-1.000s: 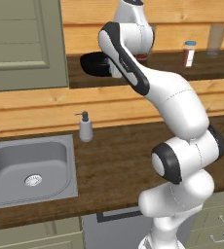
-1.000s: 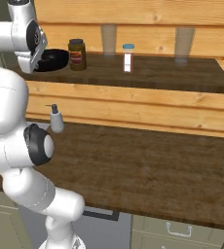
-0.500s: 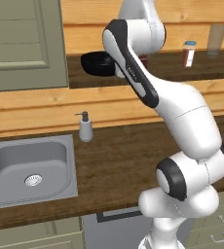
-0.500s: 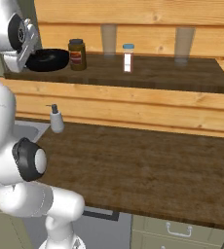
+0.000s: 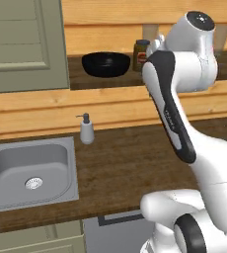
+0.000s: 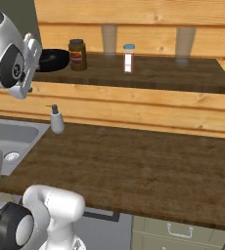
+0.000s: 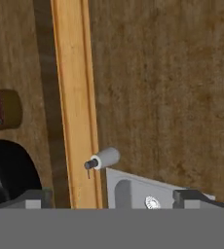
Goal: Pick up the bowls on the counter and stack them on top of one another in the open cabinet. Place the smaller bowl on top of the larger bowl.
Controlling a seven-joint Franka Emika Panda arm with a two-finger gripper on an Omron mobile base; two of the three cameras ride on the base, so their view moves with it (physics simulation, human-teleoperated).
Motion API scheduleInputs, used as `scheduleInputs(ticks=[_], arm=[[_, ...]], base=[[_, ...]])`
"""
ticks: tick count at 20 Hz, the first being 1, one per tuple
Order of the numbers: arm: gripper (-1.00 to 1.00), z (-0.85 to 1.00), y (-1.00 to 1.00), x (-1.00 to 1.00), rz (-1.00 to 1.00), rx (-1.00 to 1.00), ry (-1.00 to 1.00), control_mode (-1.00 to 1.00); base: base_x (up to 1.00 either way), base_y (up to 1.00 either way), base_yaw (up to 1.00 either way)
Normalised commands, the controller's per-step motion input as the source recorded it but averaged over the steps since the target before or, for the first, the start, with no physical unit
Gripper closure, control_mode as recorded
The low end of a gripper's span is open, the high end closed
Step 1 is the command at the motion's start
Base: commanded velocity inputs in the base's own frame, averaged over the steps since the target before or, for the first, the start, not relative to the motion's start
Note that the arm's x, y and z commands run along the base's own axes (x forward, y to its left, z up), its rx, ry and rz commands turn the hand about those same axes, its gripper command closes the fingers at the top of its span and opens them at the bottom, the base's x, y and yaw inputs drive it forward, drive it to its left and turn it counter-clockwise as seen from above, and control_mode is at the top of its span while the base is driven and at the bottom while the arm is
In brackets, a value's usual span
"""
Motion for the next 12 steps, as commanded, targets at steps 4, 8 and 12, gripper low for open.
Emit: scheduleInputs(ticks=[4, 8, 12], arm=[[-1.00, -1.00, -0.96, -0.66, 0.00, 0.04, 0.09, -1.00], [-1.00, -1.00, -0.79, -0.13, 0.01, 0.04, 0.14, -1.00], [-1.00, -1.00, -0.54, 0.00, 0.06, 0.12, 0.05, -1.00]], base=[[0.00, 0.00, 0.00], [0.00, 0.00, 0.00], [0.00, 0.00, 0.00]])
